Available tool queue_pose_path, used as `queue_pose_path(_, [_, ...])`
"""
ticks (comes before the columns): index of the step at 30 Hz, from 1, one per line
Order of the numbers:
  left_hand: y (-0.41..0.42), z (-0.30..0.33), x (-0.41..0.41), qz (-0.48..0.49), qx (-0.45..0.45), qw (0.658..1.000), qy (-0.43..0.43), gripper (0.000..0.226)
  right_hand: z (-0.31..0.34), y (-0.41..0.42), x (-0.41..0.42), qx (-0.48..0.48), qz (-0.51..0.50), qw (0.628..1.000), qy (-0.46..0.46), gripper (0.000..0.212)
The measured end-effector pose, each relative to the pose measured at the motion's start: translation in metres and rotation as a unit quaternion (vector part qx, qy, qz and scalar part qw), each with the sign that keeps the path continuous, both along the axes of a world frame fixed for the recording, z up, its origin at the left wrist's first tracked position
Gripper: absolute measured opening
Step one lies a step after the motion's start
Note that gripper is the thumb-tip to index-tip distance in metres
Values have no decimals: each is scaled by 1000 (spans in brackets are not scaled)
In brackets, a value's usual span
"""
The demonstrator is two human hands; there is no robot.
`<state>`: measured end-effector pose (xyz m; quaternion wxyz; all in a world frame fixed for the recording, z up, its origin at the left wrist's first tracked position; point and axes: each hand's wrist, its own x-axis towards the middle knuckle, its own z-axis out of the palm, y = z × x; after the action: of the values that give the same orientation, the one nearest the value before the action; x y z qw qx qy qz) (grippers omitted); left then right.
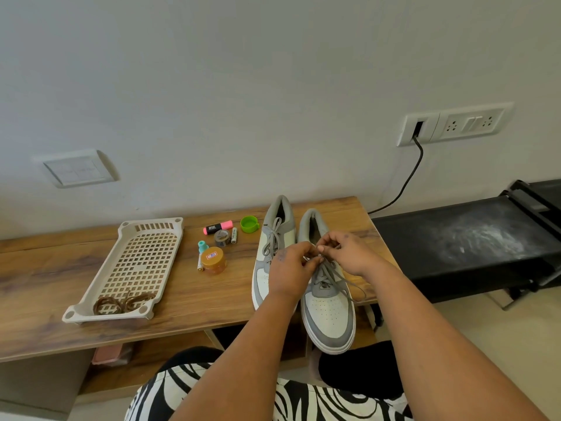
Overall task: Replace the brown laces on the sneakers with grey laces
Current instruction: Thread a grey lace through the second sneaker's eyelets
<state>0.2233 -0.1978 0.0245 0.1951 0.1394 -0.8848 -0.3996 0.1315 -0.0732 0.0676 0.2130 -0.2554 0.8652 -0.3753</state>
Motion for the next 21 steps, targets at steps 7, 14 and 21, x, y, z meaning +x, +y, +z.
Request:
queue_pose_path(7, [-4,-1,-2,0,26,1000,-14,5,4,-2,-5,-40,-100,994,-13,29])
queue_pose_path(14, [-5,0,-3,-7,10,1000,-10,5,18,19,-12,-398,-304,822,-272,15])
queue_pose_path(21, [-5,0,-1,-10,0,1000,-14,11,18,29,-22,-456,-417,767,-173,12])
